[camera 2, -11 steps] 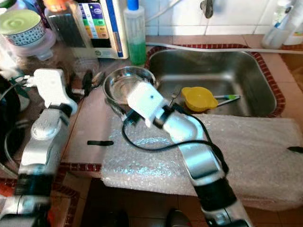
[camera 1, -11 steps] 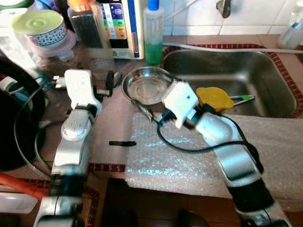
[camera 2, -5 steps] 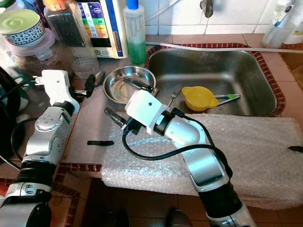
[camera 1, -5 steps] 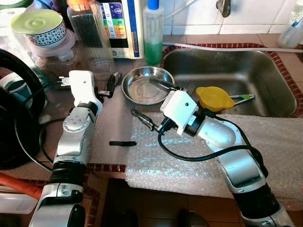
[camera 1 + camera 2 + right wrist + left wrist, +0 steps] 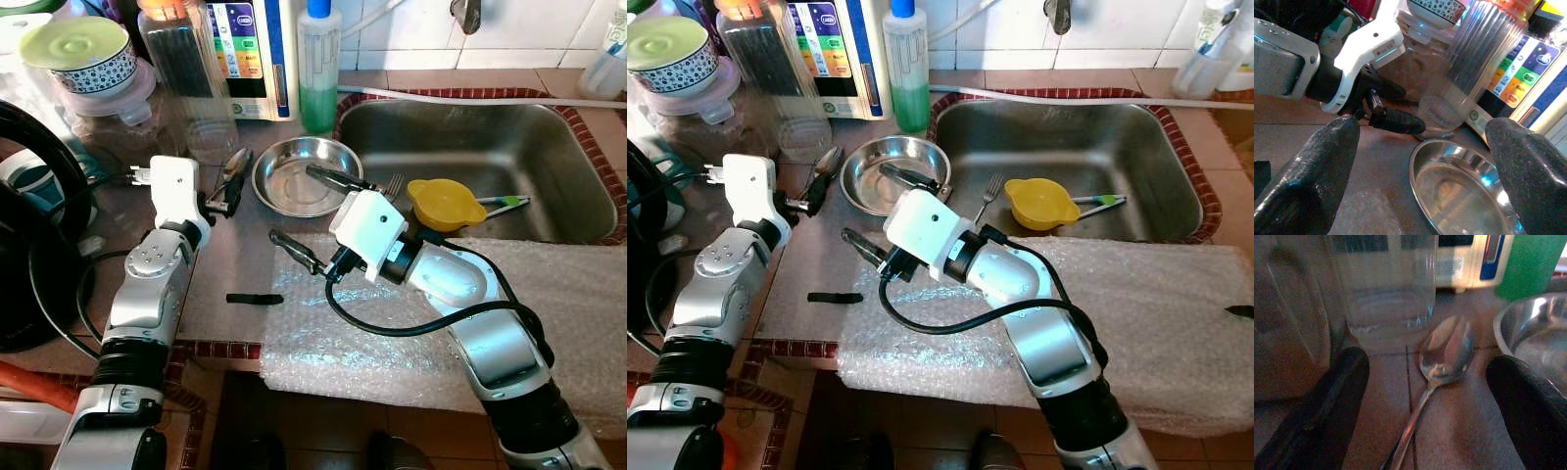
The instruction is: Kitchen organization
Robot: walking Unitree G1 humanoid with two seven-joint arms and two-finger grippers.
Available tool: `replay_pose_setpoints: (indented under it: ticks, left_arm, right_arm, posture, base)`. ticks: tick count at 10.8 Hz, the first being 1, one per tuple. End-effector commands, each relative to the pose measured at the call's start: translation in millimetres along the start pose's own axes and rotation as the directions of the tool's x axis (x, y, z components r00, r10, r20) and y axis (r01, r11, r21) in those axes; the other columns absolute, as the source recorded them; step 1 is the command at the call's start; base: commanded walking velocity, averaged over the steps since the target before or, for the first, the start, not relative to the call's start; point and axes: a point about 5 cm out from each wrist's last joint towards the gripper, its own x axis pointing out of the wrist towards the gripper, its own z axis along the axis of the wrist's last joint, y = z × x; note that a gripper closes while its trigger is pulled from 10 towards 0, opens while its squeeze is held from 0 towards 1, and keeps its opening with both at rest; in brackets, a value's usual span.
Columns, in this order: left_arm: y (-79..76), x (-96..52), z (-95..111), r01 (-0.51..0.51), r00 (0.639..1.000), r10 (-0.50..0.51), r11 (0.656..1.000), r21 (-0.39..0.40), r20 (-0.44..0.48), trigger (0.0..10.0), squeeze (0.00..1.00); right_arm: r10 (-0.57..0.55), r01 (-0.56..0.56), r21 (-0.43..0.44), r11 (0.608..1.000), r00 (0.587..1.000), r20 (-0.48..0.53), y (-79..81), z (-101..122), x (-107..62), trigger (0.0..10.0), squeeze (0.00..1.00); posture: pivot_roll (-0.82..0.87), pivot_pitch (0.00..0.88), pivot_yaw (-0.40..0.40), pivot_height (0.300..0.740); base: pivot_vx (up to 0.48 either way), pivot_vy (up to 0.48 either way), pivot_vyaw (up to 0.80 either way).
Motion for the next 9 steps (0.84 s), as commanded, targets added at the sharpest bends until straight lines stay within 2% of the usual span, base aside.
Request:
replay_pose_setpoints:
  ticks: [1, 3, 6, 7, 8, 9]
  left_arm:
    - [4.4, -2.3, -10.0, 0.019, 0.998, -0.018, 1.0, 0.01, -0.06, 10.0, 0.0]
    - [0.5, -4.8, -17.6, 0.084, 0.989, -0.08, 0.996, 0.022, -0.124, 10.0, 0.0]
    - [5.7, -8.6, -28.3, 0.098, 0.971, -0.091, 0.995, 0.02, -0.219, 10.0, 0.0]
    - [6.4, -9.5, -29.6, 0.106, 0.967, -0.1, 0.994, 0.014, -0.235, 4.2, 0.0]
    - [5.3, -11.8, -33.4, 0.132, 0.957, -0.122, 0.991, 0.017, -0.264, 0.0, 0.0]
    - [5.0, -14.9, -36.1, 0.146, 0.948, -0.136, 0.989, 0.014, -0.287, 0.0, 0.0]
  right_arm:
    - [0.028, -0.028, -0.019, 0.999, 0.999, 0.022, 3.3, 6.6, 2.8, 10.0, 0.55]
    - [0.029, -0.029, -0.02, 0.999, 0.999, 0.02, 3.3, 6.0, 2.8, 10.0, 0.55]
    - [0.034, -0.034, -0.022, 0.999, 0.999, 0.019, 4.0, 5.7, 2.8, 10.0, 0.55]
    - [0.037, -0.036, -0.02, 0.999, 0.999, 0.021, 4.2, 5.8, 3.2, 10.0, 0.55]
    - [0.043, -0.042, -0.017, 0.999, 0.999, 0.023, 4.6, 5.8, 3.2, 10.0, 0.55]
    - [0.061, -0.061, 0.0, 0.998, 0.998, 0.024, 6.6, 5.6, 3.7, 10.0, 0.55]
  posture:
    - [-0.14, 0.23, 0.07, 0.74]
    - [-0.14, 0.23, 0.071, 0.74]
    - [-0.13, 0.229, 0.071, 0.74]
    - [-0.13, 0.227, 0.07, 0.74]
    - [-0.13, 0.227, 0.07, 0.74]
    - [-0.13, 0.227, 0.068, 0.74]
  base:
    - [0.0, 0.0, 0.0]
    - [0.0, 0.0, 0.0]
    - [0.0, 0.0, 0.0]
    - [0.0, 0.0, 0.0]
    - [0.0, 0.0, 0.0]
    - [0.0, 0.0, 0.0]
